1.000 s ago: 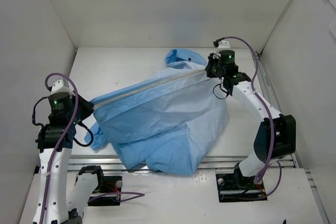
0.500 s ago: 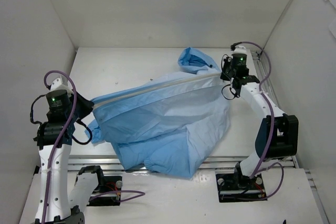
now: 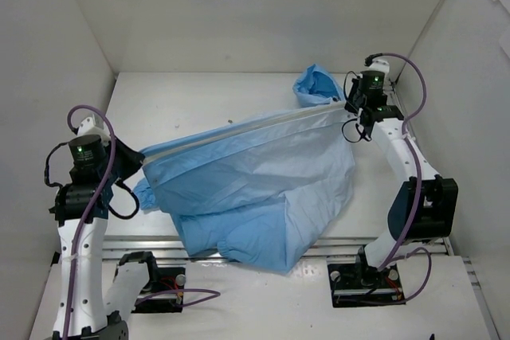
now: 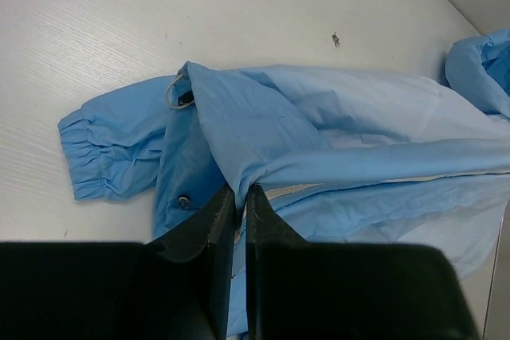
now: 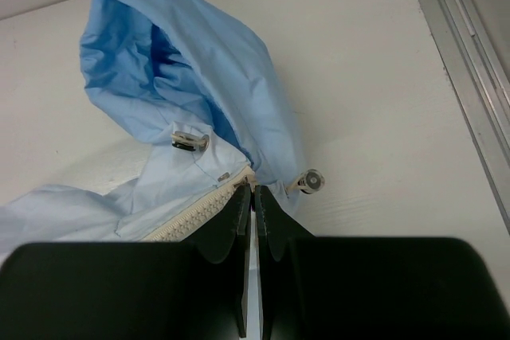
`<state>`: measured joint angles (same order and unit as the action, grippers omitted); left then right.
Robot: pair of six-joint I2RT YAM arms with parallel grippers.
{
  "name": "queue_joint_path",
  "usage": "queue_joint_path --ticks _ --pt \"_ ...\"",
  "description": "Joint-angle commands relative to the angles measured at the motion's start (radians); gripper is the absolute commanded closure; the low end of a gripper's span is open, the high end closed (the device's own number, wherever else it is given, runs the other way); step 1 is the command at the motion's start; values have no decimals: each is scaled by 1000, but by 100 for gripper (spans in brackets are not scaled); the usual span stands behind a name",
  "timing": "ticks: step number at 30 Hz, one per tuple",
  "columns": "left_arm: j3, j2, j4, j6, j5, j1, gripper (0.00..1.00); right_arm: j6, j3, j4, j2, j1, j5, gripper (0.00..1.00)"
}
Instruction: Zip up the jacket
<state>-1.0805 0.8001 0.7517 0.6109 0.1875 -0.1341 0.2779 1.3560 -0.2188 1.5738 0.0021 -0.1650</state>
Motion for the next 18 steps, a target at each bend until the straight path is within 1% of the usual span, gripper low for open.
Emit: queue_joint_path --ticks 1,3,5,7,9,10,11,13,14,15,16,17,18 --pt "-108 23 -80 -39 -139 -45 100 -49 122 99 -37 -82 -236 100" --pt "-157 56 -126 -31 -88 -45 100 -63 166 95 -57 -73 -229 100" --pt "-206 88 -156 -33 -79 -24 100 -83 241 82 -66 -68 -226 100" --pt "-291 137 -166 -51 -60 5 100 -94 322 73 -77 -65 -212 100" --pt "-372 174 -172 -66 -25 40 90 -114 388 64 -86 -65 -186 100" --pt "-384 180 -176 -68 1 54 84 -120 402 41 -93 -65 -179 100" --pt "-397 182 -195 -72 21 68 74 -120 408 24 -118 -65 -171 96" --pt "-389 169 -204 -77 49 118 62 -123 365 22 -164 -67 -140 85" --pt "-371 162 -200 -82 53 137 49 -123 344 18 -222 -65 -128 74" --pt "-363 143 -189 -94 47 157 42 -123 284 18 -254 -65 -102 65" --pt "-349 128 -161 -103 43 195 37 -129 257 4 -289 -65 -81 49" --pt "-313 111 -143 -114 38 214 27 -138 229 -7 -370 -65 -59 42" --pt "-293 58 -129 -126 26 229 22 -138 168 -14 -415 -63 -44 35"
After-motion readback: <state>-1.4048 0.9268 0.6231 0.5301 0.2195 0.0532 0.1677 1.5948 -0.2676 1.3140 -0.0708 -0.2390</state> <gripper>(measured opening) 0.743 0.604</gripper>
